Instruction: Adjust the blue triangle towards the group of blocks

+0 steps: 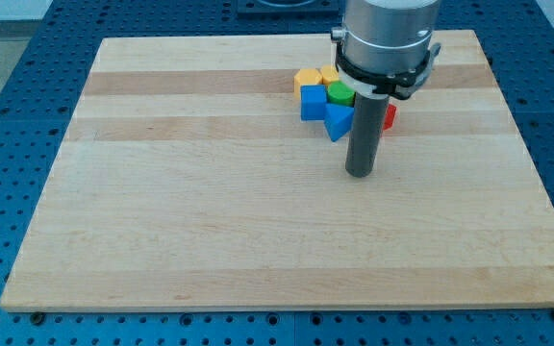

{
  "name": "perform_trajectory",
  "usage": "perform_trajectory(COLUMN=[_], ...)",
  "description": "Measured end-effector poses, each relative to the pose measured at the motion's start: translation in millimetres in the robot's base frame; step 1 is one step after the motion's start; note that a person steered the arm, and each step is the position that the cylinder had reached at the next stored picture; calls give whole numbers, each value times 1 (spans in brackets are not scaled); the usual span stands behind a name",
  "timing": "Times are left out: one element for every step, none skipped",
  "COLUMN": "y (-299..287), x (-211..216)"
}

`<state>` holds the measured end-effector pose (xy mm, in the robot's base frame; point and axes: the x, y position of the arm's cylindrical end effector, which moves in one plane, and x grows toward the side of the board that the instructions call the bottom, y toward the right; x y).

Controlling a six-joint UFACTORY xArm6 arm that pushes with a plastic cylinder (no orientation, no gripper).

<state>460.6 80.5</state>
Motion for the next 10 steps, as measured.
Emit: perform_trajectory(y=[-16,-39,-47,-46,-40,-37,-37,-37,-37,-37], x=[0,0,-10,-24,-32,-41,-51,-53,-36,-21])
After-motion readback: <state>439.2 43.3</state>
